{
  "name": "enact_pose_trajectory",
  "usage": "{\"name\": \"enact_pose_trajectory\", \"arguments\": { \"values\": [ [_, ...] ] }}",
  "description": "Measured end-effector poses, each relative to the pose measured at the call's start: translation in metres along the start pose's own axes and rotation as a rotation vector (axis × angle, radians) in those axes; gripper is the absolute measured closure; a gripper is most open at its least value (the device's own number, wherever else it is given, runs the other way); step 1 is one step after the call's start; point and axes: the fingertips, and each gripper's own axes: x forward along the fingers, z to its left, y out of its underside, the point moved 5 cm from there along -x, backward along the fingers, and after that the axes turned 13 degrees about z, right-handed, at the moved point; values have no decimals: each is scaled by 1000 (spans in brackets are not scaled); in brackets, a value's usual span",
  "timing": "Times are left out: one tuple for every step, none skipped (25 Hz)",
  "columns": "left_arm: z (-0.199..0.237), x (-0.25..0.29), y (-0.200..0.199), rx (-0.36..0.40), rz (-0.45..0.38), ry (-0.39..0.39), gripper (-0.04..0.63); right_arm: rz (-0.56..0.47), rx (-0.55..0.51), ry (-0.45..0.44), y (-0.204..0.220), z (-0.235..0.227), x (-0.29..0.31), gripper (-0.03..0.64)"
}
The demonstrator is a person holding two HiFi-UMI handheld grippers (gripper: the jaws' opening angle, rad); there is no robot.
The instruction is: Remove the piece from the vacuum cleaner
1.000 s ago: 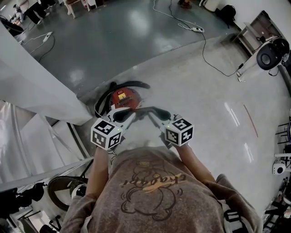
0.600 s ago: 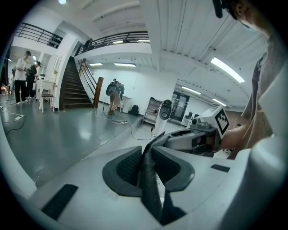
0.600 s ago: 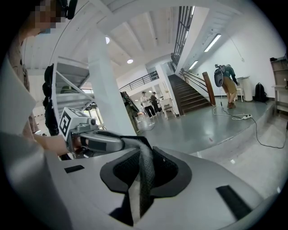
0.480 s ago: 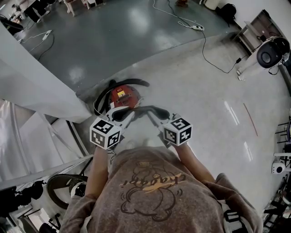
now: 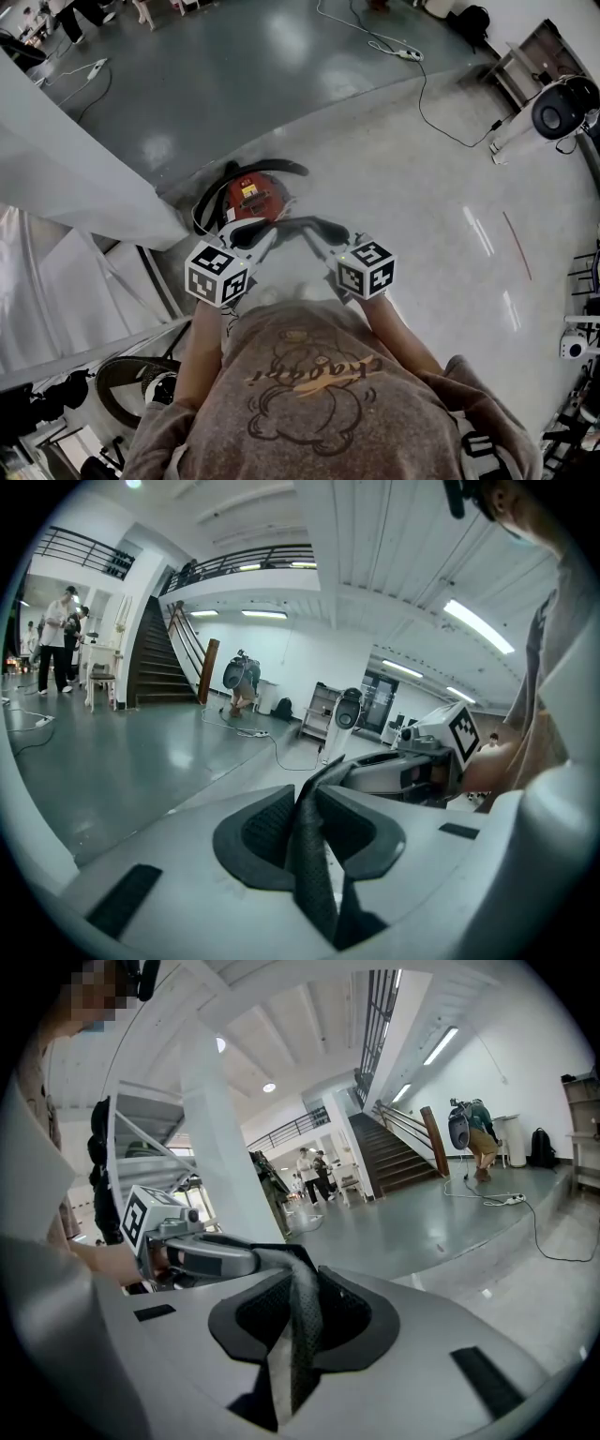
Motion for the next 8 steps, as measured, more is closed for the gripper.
{"name": "enact_pose_trajectory", "arguments": {
  "values": [
    [0, 0, 0, -1, 1, -1, 526, 0, 1, -1, 0, 0, 0, 552],
    [0, 1, 0, -3, 1, -2, 526, 0, 2, -2, 0, -1, 1, 552],
    [1, 1, 0, -5, 1, -3, 526, 0, 3, -3, 0, -1, 1, 552],
    [1, 1, 0, -7, 1, -4, 526, 0, 3, -4, 0, -2, 2, 552],
    [2, 2, 0, -9, 1, -5, 526, 1, 3, -5, -1, -2, 2, 552],
    [2, 2, 0, -11, 1, -5, 526, 1, 3, -6, -1, -2, 2, 552],
    [2, 2, -1, -13, 0, -4, 526, 2, 4, -7, -2, -3, 2, 552],
    [3, 2, -2, -15, 0, -4, 526, 2, 4, -8, -2, -3, 2, 552]
  ]
}}
